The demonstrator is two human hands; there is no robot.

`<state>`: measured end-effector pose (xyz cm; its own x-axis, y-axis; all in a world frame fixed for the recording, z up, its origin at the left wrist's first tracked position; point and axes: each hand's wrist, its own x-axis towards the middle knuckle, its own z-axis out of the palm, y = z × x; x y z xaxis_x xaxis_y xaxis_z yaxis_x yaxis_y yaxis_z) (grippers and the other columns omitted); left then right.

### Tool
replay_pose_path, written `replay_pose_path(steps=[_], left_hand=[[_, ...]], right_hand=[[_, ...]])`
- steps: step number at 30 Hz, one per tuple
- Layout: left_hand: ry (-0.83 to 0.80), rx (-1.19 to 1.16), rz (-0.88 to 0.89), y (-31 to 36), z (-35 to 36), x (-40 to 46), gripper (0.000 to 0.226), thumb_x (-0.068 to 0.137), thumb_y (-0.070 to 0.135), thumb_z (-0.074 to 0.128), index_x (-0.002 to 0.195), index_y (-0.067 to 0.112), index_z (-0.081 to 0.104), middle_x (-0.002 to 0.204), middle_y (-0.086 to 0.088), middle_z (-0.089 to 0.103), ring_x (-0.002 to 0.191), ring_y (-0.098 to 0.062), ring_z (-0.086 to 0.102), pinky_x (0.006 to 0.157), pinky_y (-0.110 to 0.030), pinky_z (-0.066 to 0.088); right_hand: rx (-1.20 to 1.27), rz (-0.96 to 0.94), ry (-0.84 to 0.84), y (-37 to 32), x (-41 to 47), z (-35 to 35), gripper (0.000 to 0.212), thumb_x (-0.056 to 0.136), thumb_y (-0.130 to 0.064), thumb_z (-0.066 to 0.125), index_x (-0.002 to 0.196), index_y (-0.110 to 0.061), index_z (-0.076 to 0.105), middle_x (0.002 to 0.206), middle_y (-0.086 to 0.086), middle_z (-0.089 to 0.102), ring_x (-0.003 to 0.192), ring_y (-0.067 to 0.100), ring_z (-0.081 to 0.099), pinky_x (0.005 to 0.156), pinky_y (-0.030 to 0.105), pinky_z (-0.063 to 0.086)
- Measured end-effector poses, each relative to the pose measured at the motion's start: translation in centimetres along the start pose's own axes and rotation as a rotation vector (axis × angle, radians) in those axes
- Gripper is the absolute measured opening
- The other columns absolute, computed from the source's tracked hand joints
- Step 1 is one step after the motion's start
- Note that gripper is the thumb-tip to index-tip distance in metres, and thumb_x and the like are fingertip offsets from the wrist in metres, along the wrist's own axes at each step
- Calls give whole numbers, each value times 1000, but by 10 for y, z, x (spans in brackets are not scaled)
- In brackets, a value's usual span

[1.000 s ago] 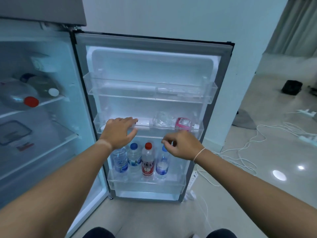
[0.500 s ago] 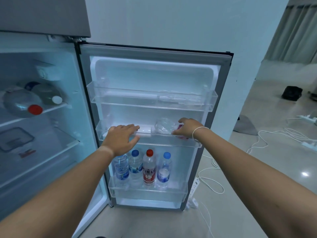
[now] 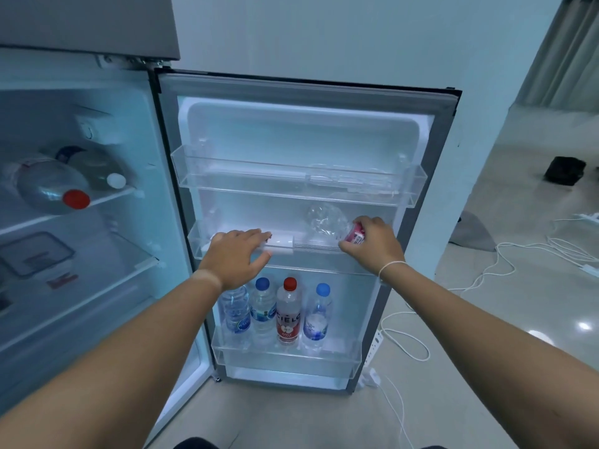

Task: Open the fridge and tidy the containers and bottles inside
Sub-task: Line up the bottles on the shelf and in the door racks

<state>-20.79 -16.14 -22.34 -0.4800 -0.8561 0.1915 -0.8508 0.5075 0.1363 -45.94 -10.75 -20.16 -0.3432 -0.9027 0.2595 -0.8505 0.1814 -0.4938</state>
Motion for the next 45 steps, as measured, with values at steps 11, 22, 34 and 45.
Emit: replay_pose_path(steps=[11,22,34,45], left_hand=[[-16,7,-6,-3,0,-1,67,84,57,20,145,33,36,153,6,39,139,-20,39,114,-42,23],[16,8,-10,0,2,1,67,83,56,22,143,31,40,151,4,43,136,-22,43,111,-42,25],[87,26,2,0,4,2,60,86,54,28,138,30,47,146,4,50,131,-24,48,107,-41,30],[181,22,-8,1,12,2,60,83,54,28,131,29,56,136,6,60,120,-23,57,98,-38,36]], right_hand=[[-258,-681,186,11,-32,-21,47,71,-36,70,111,-11,65,105,9,68,90,29,65,76,37,55],[-645,-517,-397,38,-71,14,53,80,-52,55,122,-20,53,112,5,64,99,26,62,77,31,51],[-582,118,-662,74,-49,99,45,79,-35,68,116,-11,61,119,9,65,107,26,64,84,29,50],[-559,67,-664,87,-20,156,49,79,-30,71,121,-9,57,126,11,61,115,29,60,94,31,48]])
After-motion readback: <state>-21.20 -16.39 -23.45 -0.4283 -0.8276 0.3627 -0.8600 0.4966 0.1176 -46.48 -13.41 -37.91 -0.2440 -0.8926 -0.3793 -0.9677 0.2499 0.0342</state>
